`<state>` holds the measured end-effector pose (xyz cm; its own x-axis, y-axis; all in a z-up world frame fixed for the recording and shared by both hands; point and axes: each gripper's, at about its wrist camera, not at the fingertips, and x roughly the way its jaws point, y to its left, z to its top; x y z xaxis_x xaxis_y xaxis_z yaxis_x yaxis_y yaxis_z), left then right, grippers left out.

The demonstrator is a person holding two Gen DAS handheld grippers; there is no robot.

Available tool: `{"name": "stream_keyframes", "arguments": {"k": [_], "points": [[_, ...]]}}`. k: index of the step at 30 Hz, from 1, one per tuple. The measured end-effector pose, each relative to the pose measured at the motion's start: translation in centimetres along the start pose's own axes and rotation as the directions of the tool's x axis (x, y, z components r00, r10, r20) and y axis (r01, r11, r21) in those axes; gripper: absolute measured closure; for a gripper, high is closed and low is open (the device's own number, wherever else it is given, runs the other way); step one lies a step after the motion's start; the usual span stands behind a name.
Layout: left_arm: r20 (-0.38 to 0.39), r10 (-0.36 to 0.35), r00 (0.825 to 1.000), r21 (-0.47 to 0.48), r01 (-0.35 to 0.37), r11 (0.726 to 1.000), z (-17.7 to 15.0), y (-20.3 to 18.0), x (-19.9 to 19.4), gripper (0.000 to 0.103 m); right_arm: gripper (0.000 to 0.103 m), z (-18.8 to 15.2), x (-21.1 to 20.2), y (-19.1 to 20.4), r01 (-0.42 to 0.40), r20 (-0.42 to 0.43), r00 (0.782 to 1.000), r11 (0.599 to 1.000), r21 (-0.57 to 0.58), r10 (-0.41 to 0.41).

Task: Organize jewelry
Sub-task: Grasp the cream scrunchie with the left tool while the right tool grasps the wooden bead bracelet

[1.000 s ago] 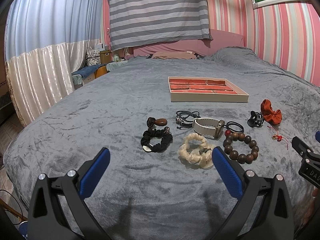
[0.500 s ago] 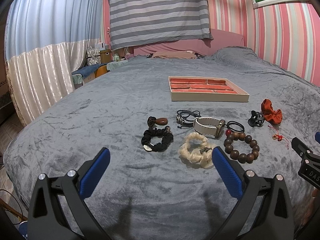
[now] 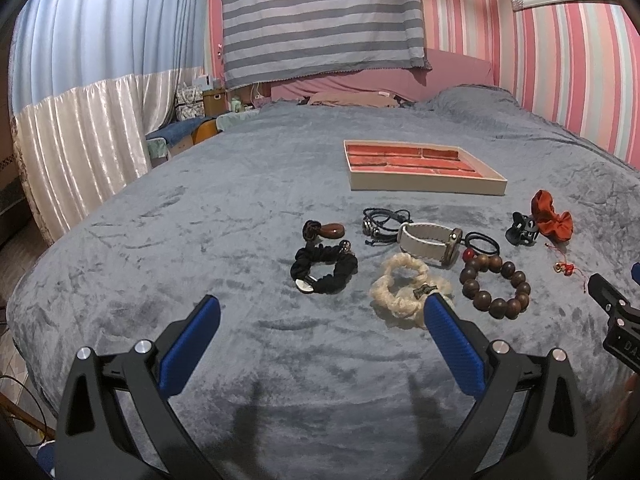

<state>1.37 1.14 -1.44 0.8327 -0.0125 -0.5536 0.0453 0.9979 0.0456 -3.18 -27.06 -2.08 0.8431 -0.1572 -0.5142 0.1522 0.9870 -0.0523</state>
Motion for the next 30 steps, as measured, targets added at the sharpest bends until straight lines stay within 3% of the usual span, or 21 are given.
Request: {"name": "stream_keyframes", "arguments": {"k": [5, 8, 12, 20, 27, 30], "points": [[-0.026, -0.036, 0.999, -0.006, 0.036, 0.999, 0.2, 0.0, 0.8, 0.004, 0.004, -0.2, 1.4, 0.1, -0.052, -0.044, 0.998, 0.999, 0.003, 0.052], [-0.022, -0.034, 0.999, 0.001, 0.034, 0.999, 0.4, -0.3, 1.1, 0.004, 0.004, -0.3, 1.8, 0.0, -0.099, -0.02, 0.995, 0.995, 0.028, 0.1], [-0.047, -0.039, 0.998, 0.005, 0.039, 0.999, 0.8, -0.6, 2.1, 0.004, 0.004, 0.6, 3.3, 0.7, -0.032, -0.103, 0.994, 0.999, -0.031, 0.029], [-0.107, -0.088, 0.99, 0.025, 0.092, 0.995, 1.9, -1.4, 4.7, 0.004, 0.004, 2.1, 5.3, -0.1, 0.012, -0.124, 0.992, 1.0, -0.003, -0.012], [-0.182, -0.128, 0.975, 0.039, 0.137, 0.99, 2.2, -1.8, 7.5, 0.004, 0.004, 2.3, 8.7, 0.6, -0.081, -0.217, 0.972, 0.996, 0.039, 0.087], [-0.21, -0.154, 0.966, 0.02, 0.161, 0.987, 2.2, -1.7, 8.7, 0.004, 0.004, 2.1, 9.8, 1.1, -0.091, -0.249, 0.964, 0.995, 0.027, 0.095]]}}
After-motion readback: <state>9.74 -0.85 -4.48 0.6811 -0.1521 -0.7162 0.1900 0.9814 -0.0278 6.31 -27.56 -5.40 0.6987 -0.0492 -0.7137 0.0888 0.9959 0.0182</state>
